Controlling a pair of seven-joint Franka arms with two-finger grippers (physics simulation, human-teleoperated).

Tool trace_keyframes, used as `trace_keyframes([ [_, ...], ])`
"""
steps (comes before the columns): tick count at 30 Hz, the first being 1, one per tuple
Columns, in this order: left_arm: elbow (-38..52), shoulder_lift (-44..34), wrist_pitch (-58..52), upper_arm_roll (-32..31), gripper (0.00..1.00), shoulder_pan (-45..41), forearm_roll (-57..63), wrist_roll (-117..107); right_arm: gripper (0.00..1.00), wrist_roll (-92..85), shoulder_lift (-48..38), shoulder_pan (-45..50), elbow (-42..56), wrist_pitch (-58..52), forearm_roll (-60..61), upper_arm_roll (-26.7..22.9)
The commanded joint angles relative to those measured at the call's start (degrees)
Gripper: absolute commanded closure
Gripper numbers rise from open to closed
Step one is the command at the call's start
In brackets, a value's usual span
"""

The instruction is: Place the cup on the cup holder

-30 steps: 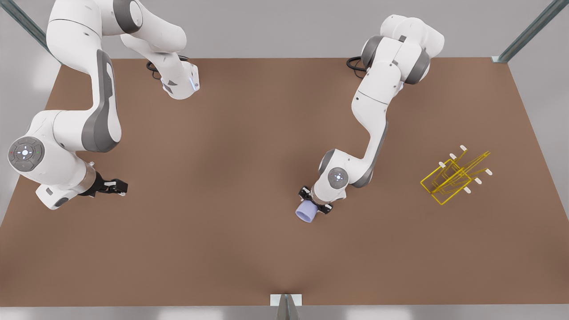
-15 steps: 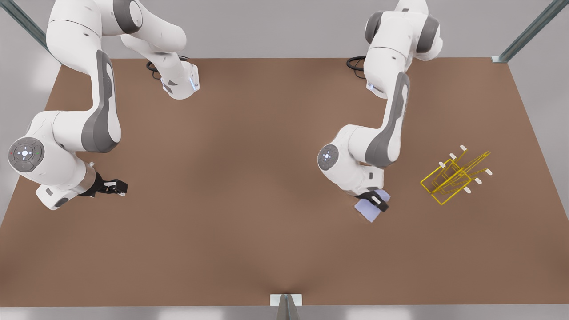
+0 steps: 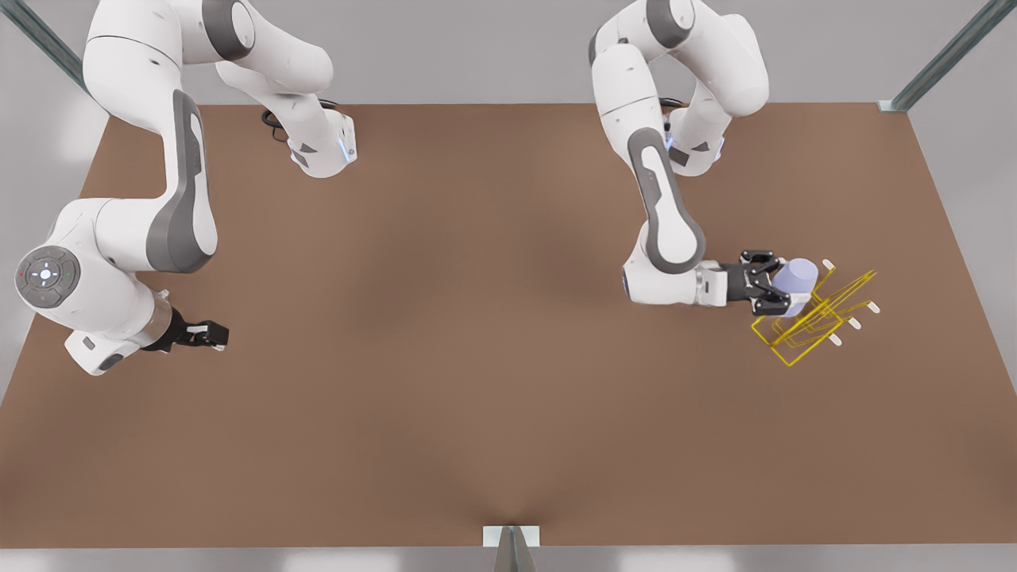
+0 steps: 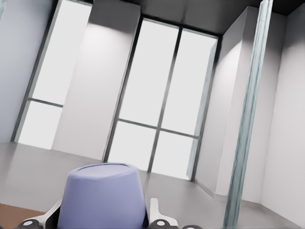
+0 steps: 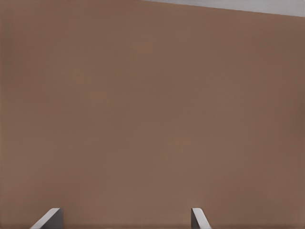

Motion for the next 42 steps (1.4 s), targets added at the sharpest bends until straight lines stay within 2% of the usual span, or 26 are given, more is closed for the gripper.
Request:
trace_keyframes([
  [1,-2.5,0.1,3.4,0.0,0.22,-0.5,4.5,22.0,0.00,0.3,-0.1,0.0,0.0,0.0,0.0,0.0],
  [6,-5.2,-0.2,5.0,0.0,0.22,-1.2,6.3,22.0,0.00,0.5,-0.1,0.6,0.0,0.0,0.0,0.0],
  [10,-1.7,-0.1,5.3,-1.2,0.21,2.2,6.1,20.9,0.00,-0.3,-0.3,0.5,0.1,-0.7,-0.1,0.0],
  [21,-6.2,-2.3,7.7,-3.2,0.19,5.0,6.3,20.2,0.00,0.6,-0.3,0.1,0.0,-0.6,-0.1,-0.2],
  [32,-5.7,-2.9,10.3,-7.6,0.17,11.4,6.4,14.9,0.00,0.2,-0.1,-0.1,0.0,-0.1,0.0,-0.2],
  [33,-5.7,-2.9,10.4,-7.6,0.05,11.6,6.4,14.9,0.00,0.2,-0.1,-0.1,0.1,-0.1,0.0,-0.2],
  [34,-5.7,-3.1,10.5,-7.6,0.00,11.6,6.4,14.9,0.00,0.2,-0.1,-0.1,0.0,-0.1,0.0,-0.2],
  [35,-5.7,-3.6,10.4,-7.6,0.00,11.6,6.4,14.9,0.00,0.2,-0.1,-0.1,0.1,-0.1,0.0,-0.2],
  [36,-5.7,-5.4,10.1,-7.6,0.00,11.6,6.5,15.1,0.00,0.1,-0.1,-0.1,0.1,-0.1,0.0,-0.2],
  [37,-5.6,-11.4,8.5,-7.6,0.00,10.4,6.3,16.0,0.00,0.1,-0.1,-0.1,0.1,-0.1,0.0,-0.2],
  [38,-4.0,-25.0,4.6,-7.9,0.00,8.4,1.0,20.4,0.00,0.1,-0.1,-0.1,0.0,-0.1,0.0,-0.2],
  [39,2.3,-36.8,-2.3,-8.9,0.00,7.8,-10.4,36.6,0.00,0.3,-0.1,0.0,0.1,-0.1,0.0,-0.2],
  [41,25.7,-39.0,-21.8,-8.7,0.00,9.0,-36.1,86.1,0.00,0.4,-0.1,0.1,0.1,-0.1,0.0,-0.2],
  [42,29.6,-42.9,-24.1,-10.0,0.00,11.7,-40.6,99.5,0.00,0.4,-0.1,0.0,0.1,-0.1,0.0,-0.2],
])
